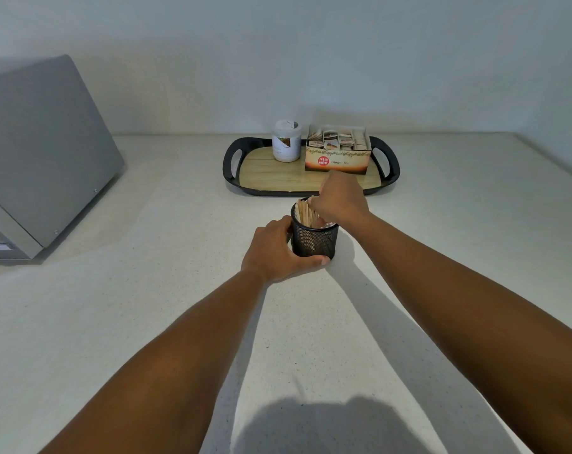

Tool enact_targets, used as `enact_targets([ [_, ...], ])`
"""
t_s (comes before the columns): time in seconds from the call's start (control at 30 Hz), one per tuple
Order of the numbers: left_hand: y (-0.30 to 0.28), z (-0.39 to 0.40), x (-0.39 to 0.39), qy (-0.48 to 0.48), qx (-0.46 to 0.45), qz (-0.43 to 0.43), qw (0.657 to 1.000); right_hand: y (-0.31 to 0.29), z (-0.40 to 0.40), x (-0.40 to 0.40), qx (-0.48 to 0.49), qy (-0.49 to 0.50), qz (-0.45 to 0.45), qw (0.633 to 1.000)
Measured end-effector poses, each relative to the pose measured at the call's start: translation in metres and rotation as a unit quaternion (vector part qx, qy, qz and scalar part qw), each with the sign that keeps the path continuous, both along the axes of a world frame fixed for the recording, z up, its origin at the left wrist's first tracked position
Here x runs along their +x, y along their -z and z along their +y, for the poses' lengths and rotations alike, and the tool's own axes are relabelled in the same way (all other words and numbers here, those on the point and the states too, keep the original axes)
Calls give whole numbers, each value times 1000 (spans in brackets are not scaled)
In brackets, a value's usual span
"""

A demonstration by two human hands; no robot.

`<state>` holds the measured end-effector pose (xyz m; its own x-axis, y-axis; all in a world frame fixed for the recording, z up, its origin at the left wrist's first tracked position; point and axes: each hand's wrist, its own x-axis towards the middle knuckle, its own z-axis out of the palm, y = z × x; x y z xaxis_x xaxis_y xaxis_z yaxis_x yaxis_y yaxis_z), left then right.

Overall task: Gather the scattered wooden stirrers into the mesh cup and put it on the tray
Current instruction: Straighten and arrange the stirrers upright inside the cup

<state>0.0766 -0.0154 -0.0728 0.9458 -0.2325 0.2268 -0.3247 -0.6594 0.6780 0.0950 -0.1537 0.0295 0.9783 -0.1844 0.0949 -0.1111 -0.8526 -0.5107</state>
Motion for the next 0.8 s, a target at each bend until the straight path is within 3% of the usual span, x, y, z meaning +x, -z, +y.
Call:
enact_targets([
  [0.57,-1,0,0,1,9,5,1000,-13,-14,3,-17,-72,36,997],
  [0.8,-1,0,1,-3,22,3,1000,-35,-18,5,-150,-110,0,983],
])
